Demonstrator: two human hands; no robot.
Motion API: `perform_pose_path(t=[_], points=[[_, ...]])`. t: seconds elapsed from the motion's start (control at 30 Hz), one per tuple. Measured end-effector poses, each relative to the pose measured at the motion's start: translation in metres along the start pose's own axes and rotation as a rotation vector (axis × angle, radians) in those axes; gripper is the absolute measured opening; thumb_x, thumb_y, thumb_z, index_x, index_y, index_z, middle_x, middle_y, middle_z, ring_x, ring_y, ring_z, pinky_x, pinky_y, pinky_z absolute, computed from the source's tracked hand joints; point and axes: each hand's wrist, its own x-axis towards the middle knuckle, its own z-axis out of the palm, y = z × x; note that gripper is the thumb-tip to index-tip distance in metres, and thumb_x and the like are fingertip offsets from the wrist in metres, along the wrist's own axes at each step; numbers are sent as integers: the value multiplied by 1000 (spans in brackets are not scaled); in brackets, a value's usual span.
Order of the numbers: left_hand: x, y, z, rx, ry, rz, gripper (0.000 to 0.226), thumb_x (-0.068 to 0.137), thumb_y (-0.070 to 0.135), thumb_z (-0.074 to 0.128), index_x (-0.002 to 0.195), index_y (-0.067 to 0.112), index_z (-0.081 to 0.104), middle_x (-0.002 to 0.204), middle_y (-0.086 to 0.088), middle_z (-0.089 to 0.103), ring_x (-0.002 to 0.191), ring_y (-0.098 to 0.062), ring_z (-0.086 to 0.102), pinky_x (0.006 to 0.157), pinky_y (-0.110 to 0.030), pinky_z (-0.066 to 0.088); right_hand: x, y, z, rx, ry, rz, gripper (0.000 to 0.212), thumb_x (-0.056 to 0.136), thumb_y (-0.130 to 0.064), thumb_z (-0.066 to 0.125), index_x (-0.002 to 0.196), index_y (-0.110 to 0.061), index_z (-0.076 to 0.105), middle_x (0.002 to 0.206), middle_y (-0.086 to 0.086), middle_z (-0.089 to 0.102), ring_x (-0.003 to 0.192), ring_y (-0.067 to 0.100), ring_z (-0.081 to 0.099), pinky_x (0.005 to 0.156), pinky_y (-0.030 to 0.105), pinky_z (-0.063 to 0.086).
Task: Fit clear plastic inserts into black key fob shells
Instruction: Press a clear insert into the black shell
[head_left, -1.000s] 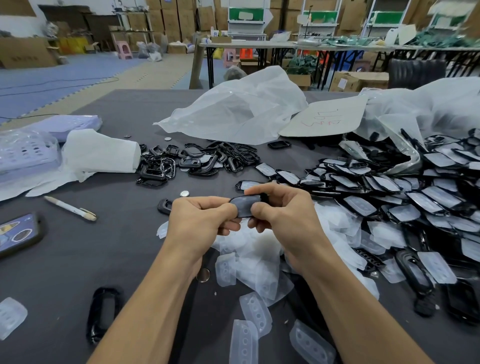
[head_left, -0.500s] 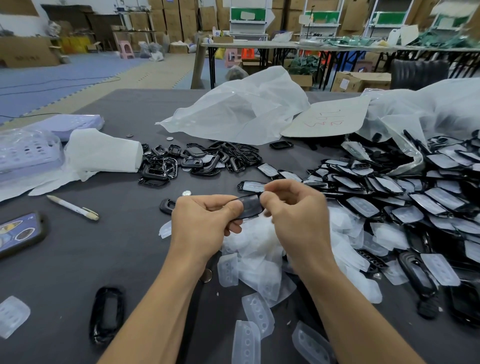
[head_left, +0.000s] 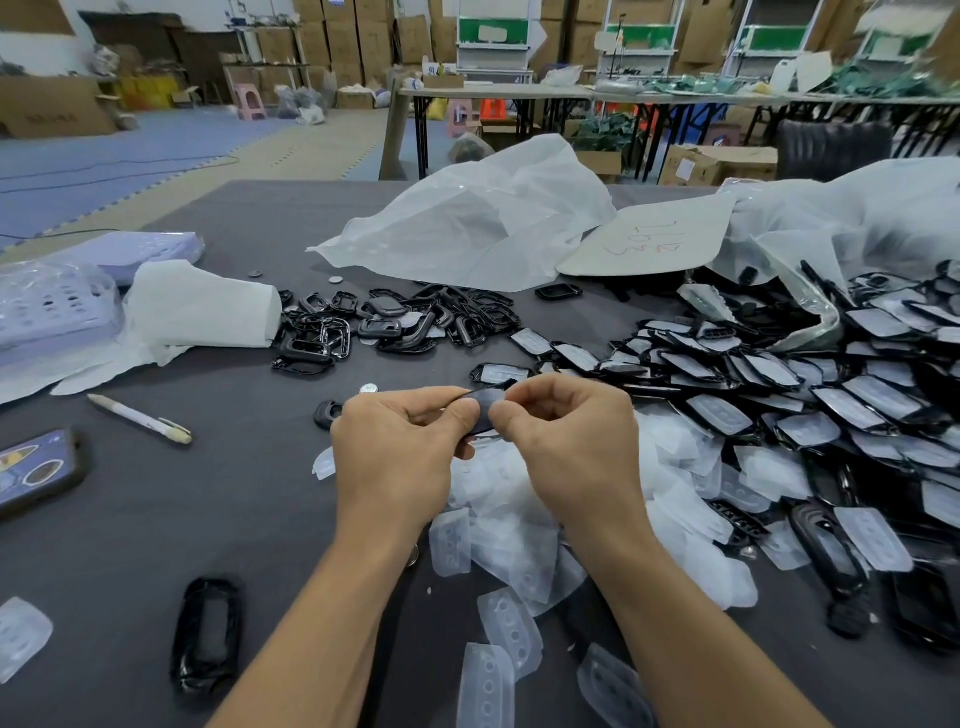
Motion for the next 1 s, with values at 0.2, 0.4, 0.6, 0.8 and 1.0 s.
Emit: perform_pose_path(t=[0.2, 0.4, 0.6, 0.8, 1.0], points=[[0, 0, 3, -7, -18, 15, 45, 85, 13, 84, 70, 55, 77, 59, 5, 74, 52, -16, 71, 50, -23, 55, 0, 3, 1, -58, 114, 37, 16, 77, -25, 85, 68, -24, 71, 61, -13, 69, 54, 2, 62, 52, 14, 44], [3, -5, 3, -103, -85, -52, 34, 86, 6, 81, 71, 36, 83, 61, -4, 75, 49, -15, 68, 47, -18, 48, 2, 2, 3, 103, -28, 112, 15, 87, -14, 75, 90, -23, 64, 61, -4, 68, 55, 13, 62, 57, 28, 47], [1, -5, 5, -115, -116, -95, 26, 85, 5, 81, 71, 28, 83, 61, -6, 74, 48, -14, 67, 47, -17, 47, 8, 2, -3, 352, -70, 217, 21, 85, 11, 69, 77, -8, 63, 58, 4, 61, 44, 16, 51, 42, 18, 39], [2, -4, 4, -133, -119, -96, 33, 85, 6, 81, 71, 36, 83, 63, -6, 75, 49, -15, 66, 48, -19, 48, 7, 4, -2, 288, -120, 113, 19, 85, 2, 71, 74, -11, 63, 63, 13, 66, 47, 15, 51, 46, 21, 41], [4, -5, 4, -140, -119, -108, 28, 85, 5, 79, 74, 30, 85, 60, -8, 74, 48, -15, 64, 48, -20, 47, 11, 5, -5, 348, -162, 159, 12, 92, 0, 68, 83, -7, 66, 60, 5, 65, 48, 17, 55, 45, 23, 42]])
